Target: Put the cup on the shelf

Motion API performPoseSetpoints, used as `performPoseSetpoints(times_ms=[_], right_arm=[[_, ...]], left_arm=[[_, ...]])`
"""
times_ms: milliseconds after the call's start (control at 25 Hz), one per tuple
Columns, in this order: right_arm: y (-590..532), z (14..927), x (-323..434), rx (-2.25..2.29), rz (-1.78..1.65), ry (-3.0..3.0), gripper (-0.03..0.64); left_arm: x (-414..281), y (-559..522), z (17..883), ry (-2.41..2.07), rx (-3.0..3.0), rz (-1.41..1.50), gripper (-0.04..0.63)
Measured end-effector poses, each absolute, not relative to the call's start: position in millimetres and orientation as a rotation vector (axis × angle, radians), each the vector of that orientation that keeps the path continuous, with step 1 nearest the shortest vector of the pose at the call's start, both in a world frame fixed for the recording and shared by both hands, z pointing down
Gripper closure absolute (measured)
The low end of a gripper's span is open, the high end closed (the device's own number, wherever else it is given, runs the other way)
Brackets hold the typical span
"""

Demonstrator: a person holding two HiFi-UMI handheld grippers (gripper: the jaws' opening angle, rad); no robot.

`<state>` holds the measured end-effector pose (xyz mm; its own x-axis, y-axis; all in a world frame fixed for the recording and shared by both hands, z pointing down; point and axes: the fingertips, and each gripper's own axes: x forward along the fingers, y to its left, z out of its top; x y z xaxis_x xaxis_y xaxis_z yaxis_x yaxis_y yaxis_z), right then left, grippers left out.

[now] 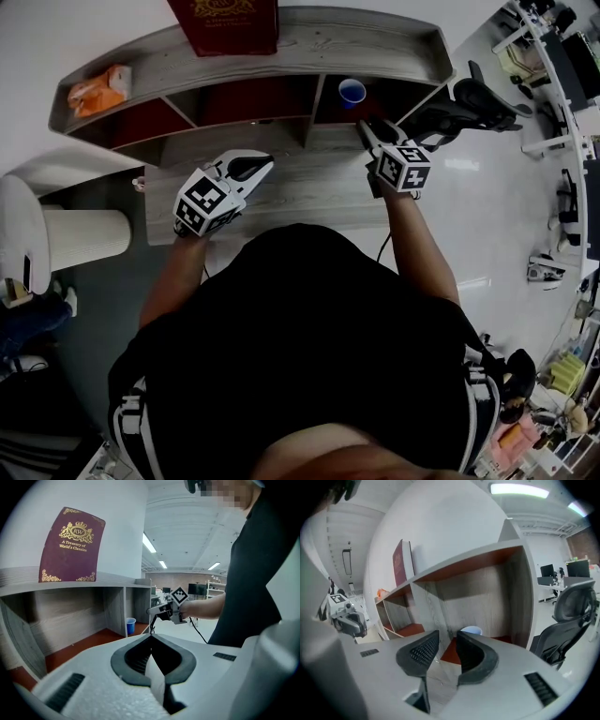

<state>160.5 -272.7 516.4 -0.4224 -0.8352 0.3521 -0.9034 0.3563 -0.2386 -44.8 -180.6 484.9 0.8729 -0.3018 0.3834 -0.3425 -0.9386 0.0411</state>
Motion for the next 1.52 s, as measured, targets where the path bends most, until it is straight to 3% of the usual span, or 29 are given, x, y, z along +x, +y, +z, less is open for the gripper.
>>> performPoseSetpoints(times_ms=[360, 1520], right_arm=[[-245, 485, 143, 1.574, 0.634, -2.528, 0.591], [-158, 440, 123, 1.637, 0.577, -2.535, 0.607]], left_arm=[[-54, -169, 480, -0.475, 2.955, 0.554, 0.580], [-71, -148, 476, -0.340, 2.997, 0.521, 0.580]])
